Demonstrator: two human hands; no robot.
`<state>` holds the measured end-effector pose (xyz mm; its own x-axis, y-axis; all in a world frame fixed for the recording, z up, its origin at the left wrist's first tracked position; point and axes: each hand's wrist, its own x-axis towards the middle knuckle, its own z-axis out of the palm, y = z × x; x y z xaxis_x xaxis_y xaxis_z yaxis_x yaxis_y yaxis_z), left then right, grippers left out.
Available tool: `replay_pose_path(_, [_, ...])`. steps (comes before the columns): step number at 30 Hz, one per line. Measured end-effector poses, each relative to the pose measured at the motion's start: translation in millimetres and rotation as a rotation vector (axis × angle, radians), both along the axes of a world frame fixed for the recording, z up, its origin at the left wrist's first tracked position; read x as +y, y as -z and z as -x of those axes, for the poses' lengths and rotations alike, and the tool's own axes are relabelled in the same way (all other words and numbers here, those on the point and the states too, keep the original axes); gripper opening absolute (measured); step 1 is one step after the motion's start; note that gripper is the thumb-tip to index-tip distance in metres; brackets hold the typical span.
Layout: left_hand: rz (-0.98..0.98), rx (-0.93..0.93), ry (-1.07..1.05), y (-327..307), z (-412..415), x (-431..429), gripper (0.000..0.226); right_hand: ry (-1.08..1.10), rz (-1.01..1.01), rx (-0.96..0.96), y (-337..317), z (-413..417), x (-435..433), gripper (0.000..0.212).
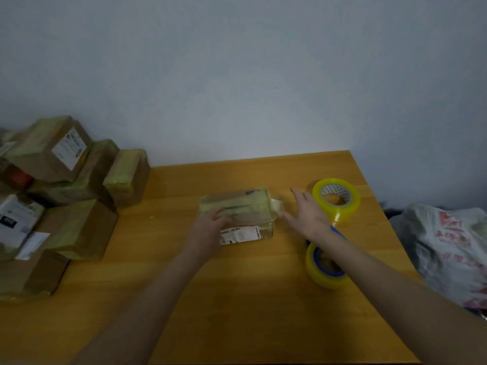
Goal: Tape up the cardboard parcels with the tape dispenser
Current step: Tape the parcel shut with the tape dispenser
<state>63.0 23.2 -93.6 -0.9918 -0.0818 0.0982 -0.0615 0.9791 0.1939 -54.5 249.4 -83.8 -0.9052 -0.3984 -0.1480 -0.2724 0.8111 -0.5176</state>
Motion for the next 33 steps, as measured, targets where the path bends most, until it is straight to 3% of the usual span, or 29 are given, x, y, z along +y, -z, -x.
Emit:
replay_pose_path(3, [-0.254,0.141,-0.220,3,-11,32,0.025,-0.022,0.026,-0.070,-3,16,-23,0.084])
replay_pose_path(5, [-0.524,-0.068,-0.409,5,-15,54,0.023,-0.082,0.009,-0.093,-1,26,-41,0.088])
replay_pose_path(8, [-1.060,-0.363,-0.628,4,-15,65,0.044,-0.189,-0.056,-0.163,8,33,-63,0.097])
replay_pose_path(10, [-1.188,-0.302,-0.692,1,-12,59,0.048,-0.238,-0.087,-0.209,15,33,-65,0.107])
replay_pose_path(12, [-1.208,-0.224,-0.721,-3,-7,48,0.034,-0.222,-0.133,-0.179,16,30,-59,0.115])
replay_pose_path(14, [-1.186,-0.183,-0.667,-5,-2,43,0.025,-0.235,-0.232,-0.105,12,20,-52,0.112])
replay_pose_path(17, [-1.036,-0.156,-0.481,2,5,43,0.054,-0.198,-0.216,-0.131,16,-13,-36,0.083])
replay_pose_path(19, [-0.900,-0.186,-0.321,7,5,48,0.061,-0.085,-0.144,-0.174,22,-37,-22,0.071])
replay_pose_path(24, [-0.415,-0.172,-0.169,24,-5,52,0.074,-0.049,-0.099,-0.192,18,-55,6,0.069])
replay_pose_path(28, [0.033,-0.225,0.145,34,-4,63,0.080,0.092,-0.090,-0.060,8,-32,55,0.081])
replay_pose_path(31, [0.111,-0.253,0.163,39,-5,67,0.073,0.183,-0.296,-0.184,15,-16,94,0.088])
replay_pose_path(33, [0.098,-0.202,0.127,43,-9,67,0.072,0.128,-0.361,-0.329,28,-13,104,0.075])
